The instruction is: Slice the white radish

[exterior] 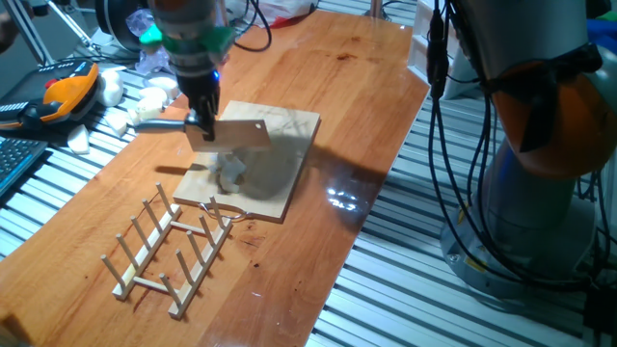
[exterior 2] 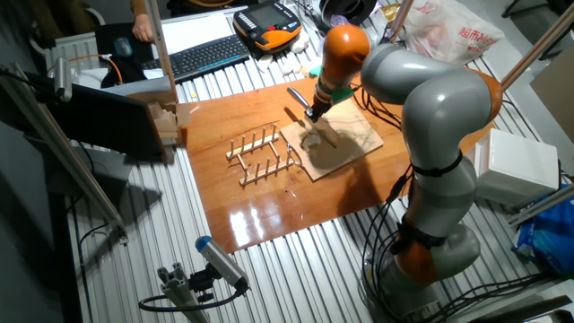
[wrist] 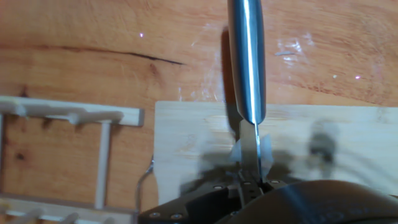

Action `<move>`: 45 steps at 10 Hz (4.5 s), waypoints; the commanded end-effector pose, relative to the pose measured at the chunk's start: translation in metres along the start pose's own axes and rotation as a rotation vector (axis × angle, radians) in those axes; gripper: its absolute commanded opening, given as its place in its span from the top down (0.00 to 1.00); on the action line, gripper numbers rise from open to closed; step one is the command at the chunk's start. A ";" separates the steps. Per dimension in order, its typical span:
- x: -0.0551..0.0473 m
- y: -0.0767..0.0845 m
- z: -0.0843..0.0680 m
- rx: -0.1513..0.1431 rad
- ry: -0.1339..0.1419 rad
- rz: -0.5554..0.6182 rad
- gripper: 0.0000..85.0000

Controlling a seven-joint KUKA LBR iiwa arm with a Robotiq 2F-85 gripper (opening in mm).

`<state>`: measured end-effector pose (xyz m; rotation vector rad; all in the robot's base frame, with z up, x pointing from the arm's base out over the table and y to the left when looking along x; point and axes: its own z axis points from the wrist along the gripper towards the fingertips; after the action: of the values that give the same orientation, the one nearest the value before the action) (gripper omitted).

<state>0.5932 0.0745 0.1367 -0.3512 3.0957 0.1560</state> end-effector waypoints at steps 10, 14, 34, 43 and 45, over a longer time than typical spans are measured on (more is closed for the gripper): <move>0.006 0.009 -0.034 -0.009 -0.010 0.267 1.00; 0.003 0.009 -0.040 -0.002 -0.017 0.233 1.00; -0.058 0.132 -0.081 0.033 -0.055 0.176 1.00; -0.045 0.167 -0.053 0.027 -0.033 0.107 1.00; -0.041 0.171 -0.042 0.050 -0.033 0.089 1.00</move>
<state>0.5937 0.2448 0.1958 -0.2081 3.0790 0.0795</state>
